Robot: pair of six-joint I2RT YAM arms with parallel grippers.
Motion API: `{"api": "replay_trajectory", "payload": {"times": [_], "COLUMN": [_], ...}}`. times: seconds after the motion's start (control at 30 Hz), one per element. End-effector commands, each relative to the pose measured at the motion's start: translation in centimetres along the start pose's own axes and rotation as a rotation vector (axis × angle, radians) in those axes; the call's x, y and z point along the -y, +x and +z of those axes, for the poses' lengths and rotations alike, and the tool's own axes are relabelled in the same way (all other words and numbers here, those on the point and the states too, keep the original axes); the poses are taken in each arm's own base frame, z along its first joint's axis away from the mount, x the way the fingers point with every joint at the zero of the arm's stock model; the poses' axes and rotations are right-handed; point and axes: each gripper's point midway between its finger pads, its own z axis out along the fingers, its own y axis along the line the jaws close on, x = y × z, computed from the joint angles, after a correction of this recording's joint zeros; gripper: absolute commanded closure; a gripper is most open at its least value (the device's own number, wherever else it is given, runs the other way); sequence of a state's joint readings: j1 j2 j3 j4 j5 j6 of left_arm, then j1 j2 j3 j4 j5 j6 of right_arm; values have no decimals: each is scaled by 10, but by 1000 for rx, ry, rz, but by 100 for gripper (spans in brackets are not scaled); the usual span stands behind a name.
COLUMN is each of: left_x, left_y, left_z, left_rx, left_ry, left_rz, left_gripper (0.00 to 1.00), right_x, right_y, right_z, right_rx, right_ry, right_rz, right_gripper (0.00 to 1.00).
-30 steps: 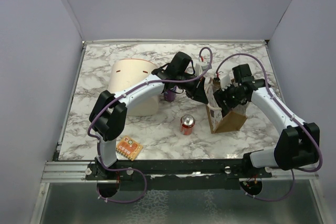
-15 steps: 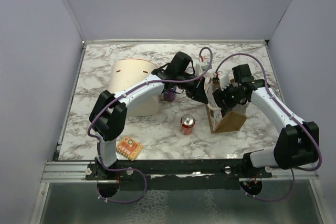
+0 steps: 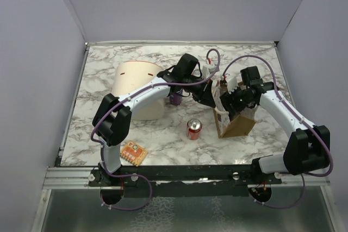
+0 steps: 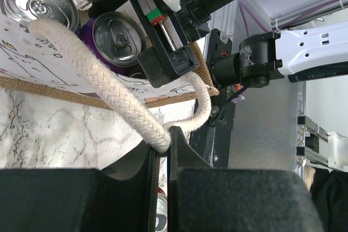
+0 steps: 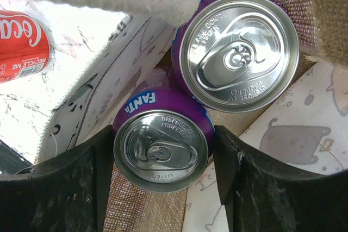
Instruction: Place the beverage into the canvas bag
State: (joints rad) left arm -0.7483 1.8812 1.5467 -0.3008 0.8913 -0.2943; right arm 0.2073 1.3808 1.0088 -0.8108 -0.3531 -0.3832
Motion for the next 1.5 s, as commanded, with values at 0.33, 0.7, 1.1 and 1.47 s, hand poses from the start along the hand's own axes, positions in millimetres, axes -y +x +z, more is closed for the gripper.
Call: {"api": "replay_trajectory", "payload": {"times": [0.33, 0.7, 1.1, 1.47], "left_x": [17, 22, 30, 46], "left_y": [-11, -12, -12, -16], "left_z": [-6, -9, -13, -23], "left_rx": [27, 34, 39, 48], "left_ry": [24, 28, 50, 81], "left_rz": [77, 94, 103, 163], "left_gripper": [100, 100, 100, 91], "right_x": [-9, -5, 9, 11], "right_y": [-23, -33, -72, -108], "right_z": [-15, -30, -90, -140], "right_rx": [84, 111, 255, 413], "right_ry": [-30, 17, 192, 290], "right_rz": [-19, -23, -18, -109], "right_gripper": [27, 18, 17, 17]}}
